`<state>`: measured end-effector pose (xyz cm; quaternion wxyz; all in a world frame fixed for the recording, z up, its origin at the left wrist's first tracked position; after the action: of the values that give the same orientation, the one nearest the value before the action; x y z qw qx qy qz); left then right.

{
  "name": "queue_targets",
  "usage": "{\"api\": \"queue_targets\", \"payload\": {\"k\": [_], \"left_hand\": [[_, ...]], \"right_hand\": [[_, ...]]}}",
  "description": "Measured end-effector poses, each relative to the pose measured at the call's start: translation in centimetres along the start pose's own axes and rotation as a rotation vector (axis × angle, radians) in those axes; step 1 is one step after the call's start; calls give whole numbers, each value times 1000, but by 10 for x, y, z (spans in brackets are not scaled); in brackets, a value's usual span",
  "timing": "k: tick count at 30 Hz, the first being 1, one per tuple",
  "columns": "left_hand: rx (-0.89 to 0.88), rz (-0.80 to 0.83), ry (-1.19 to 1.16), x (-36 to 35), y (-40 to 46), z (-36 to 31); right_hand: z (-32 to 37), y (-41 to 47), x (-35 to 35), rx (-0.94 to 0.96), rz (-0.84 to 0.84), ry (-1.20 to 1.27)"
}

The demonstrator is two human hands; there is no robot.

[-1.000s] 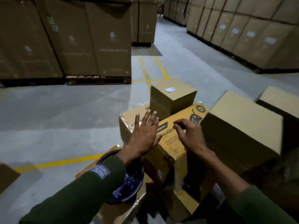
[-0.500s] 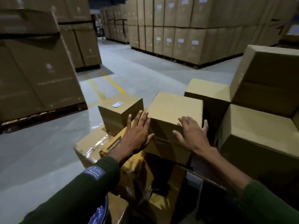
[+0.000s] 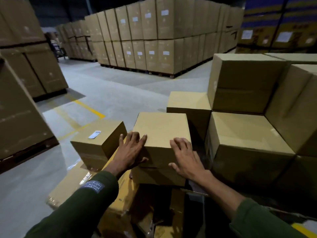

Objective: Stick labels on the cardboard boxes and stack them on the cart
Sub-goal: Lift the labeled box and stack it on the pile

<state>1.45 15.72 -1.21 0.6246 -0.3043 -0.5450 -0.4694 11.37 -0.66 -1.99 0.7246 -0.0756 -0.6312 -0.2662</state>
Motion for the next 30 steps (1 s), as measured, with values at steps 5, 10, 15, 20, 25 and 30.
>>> {"api": "queue_targets", "payload": {"k": [5,10,15,20,25,30], "left_hand": [[-105,-71,-184,0,9,2],[-152,-127,-256,-6,4,3],[-140,-159,-257,-2,-15,10],[-76,-227,-215,15,-34,44],[-48,-314,-135,54,-53,93],[-27,-449,-68,105,-58,125]], "right_hand": [[-1,9,-6,-95,-40,-16],[2,6,-4,-122,-113,-97],[15,1,0,-86,-193,-89],[50,16,12,-3,-282,-81],[93,41,32,112,-377,-61],[125,62,79,207,-508,-89]]}}
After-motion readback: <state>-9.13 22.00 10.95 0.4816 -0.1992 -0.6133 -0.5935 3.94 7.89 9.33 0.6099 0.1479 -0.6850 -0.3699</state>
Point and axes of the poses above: each hand's wrist, its own y-axis towards the middle knuckle, its own x-axis out of the back of the hand, z = x × y, the point moved 10 cm from there along y, towards the middle knuckle, and after that the axes turned 1 degree about y, right-handed, at the moved point
